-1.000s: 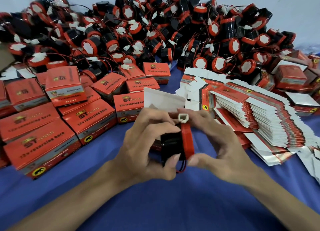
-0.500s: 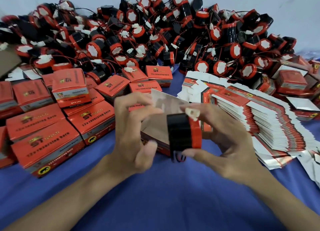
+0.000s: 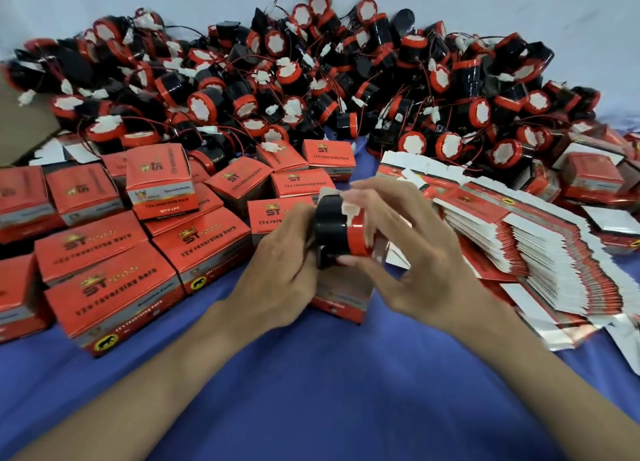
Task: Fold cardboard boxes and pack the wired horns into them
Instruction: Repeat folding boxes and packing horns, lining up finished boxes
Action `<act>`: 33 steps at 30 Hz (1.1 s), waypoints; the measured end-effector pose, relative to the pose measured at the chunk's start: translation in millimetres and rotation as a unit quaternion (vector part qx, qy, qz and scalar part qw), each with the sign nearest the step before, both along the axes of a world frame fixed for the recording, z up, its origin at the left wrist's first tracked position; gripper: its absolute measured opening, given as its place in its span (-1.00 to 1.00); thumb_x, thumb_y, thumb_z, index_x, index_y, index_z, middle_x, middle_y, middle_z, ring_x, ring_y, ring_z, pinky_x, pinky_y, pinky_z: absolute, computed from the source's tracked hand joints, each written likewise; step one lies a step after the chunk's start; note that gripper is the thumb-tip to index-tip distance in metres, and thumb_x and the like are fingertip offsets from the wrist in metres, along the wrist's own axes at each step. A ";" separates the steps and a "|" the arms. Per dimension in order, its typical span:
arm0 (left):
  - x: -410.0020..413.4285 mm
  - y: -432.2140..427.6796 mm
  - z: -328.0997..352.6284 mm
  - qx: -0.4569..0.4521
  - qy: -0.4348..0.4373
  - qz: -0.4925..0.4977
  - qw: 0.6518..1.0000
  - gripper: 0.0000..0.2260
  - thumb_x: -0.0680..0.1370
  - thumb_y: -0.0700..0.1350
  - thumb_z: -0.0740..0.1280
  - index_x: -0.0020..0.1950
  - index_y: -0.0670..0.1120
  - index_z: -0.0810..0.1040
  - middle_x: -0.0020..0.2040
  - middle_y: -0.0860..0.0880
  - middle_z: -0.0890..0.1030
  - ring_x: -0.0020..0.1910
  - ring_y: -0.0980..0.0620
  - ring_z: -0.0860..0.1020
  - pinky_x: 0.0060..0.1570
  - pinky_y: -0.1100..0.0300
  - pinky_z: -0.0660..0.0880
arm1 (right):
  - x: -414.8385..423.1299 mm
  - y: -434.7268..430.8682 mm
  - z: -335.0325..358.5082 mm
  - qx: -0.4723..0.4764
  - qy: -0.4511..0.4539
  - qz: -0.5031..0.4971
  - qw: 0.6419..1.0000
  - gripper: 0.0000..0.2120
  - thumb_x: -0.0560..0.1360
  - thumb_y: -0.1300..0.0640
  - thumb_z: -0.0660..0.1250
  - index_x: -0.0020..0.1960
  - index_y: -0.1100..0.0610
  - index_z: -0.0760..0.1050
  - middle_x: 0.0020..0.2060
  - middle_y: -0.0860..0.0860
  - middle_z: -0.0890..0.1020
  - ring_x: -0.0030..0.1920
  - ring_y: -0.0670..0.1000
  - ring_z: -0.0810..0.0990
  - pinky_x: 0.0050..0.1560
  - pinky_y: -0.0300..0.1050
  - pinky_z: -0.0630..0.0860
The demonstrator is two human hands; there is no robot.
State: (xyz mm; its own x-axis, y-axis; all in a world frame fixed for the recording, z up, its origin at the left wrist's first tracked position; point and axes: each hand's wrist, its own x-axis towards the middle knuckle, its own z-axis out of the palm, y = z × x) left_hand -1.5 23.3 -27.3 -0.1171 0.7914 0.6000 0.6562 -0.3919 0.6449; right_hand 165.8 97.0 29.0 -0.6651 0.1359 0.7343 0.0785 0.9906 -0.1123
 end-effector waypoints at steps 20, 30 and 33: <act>12.0 -2.2 6.7 0.028 0.040 0.081 0.996 -0.78 0.62 -0.05 0.05 -0.08 -0.17 0.35 -0.07 -0.05 0.46 -0.26 0.08 0.40 -0.27 0.20 0.34 | 5.1 -16.4 17.8 0.097 -0.202 -0.092 0.970 -0.53 0.33 0.17 0.56 0.12 0.40 0.55 -0.02 0.20 0.60 0.00 0.26 0.59 0.02 0.12 0.59; 11.3 -4.4 7.5 0.033 0.061 0.047 0.997 -0.89 0.61 -0.08 0.07 -0.07 -0.09 0.29 -0.11 -0.02 0.37 -0.28 0.19 0.31 -0.26 0.34 0.27 | 12.0 -2.8 11.0 0.050 -0.275 -0.063 0.958 -0.54 0.42 0.37 0.40 0.30 0.23 0.47 0.22 0.14 0.51 0.17 0.17 0.49 0.15 0.02 0.52; 11.0 -4.3 6.4 0.030 0.078 0.038 0.996 -0.92 0.61 -0.09 0.06 -0.05 -0.06 0.27 -0.11 0.00 0.37 -0.28 0.22 0.33 -0.24 0.39 0.27 | 13.7 4.1 9.9 0.034 -0.282 -0.030 0.958 -0.50 0.39 0.44 0.37 0.31 0.24 0.47 0.25 0.15 0.50 0.24 0.19 0.46 0.15 -0.02 0.53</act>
